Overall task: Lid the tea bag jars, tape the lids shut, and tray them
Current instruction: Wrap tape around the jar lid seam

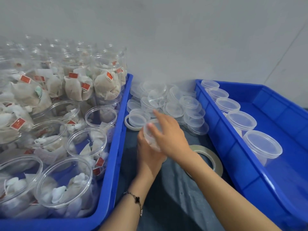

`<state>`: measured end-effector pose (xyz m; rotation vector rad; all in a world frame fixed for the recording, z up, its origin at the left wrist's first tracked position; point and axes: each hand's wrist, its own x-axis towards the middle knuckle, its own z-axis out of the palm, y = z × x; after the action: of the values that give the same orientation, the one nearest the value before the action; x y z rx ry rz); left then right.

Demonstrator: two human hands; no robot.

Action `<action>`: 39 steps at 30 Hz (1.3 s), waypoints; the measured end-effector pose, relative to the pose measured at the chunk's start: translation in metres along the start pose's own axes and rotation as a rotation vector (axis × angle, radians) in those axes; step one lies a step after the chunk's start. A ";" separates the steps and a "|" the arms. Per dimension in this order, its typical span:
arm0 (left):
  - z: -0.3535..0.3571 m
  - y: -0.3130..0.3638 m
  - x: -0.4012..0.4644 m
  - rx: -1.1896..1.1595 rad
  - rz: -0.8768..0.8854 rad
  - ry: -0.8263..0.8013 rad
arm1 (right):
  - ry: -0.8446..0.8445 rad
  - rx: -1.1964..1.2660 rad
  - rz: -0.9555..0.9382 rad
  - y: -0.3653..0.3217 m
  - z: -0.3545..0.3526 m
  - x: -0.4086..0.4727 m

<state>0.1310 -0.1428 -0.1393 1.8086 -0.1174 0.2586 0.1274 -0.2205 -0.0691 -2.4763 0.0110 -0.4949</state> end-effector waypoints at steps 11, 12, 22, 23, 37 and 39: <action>-0.009 0.011 -0.049 0.260 0.434 0.361 | -0.209 -0.500 0.176 0.107 -0.025 -0.117; -0.007 0.011 -0.057 0.243 0.503 0.293 | -0.145 -0.485 0.129 0.104 -0.026 -0.119; 0.017 0.015 -0.068 0.113 0.021 -0.439 | 0.352 -0.521 -0.108 0.099 -0.027 -0.133; 0.018 0.014 -0.069 0.102 0.011 -0.405 | 0.364 -0.517 -0.109 0.099 -0.026 -0.132; 0.015 0.005 -0.068 0.008 -0.042 -0.347 | 0.333 -0.483 -0.111 0.099 -0.024 -0.132; 0.013 0.004 -0.066 0.043 -0.042 -0.334 | 0.322 -0.489 -0.118 0.099 -0.023 -0.132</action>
<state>0.0679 -0.1603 -0.1539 1.8829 -0.3104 -0.0732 0.0069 -0.2986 -0.1537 -2.8468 0.1305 -1.0432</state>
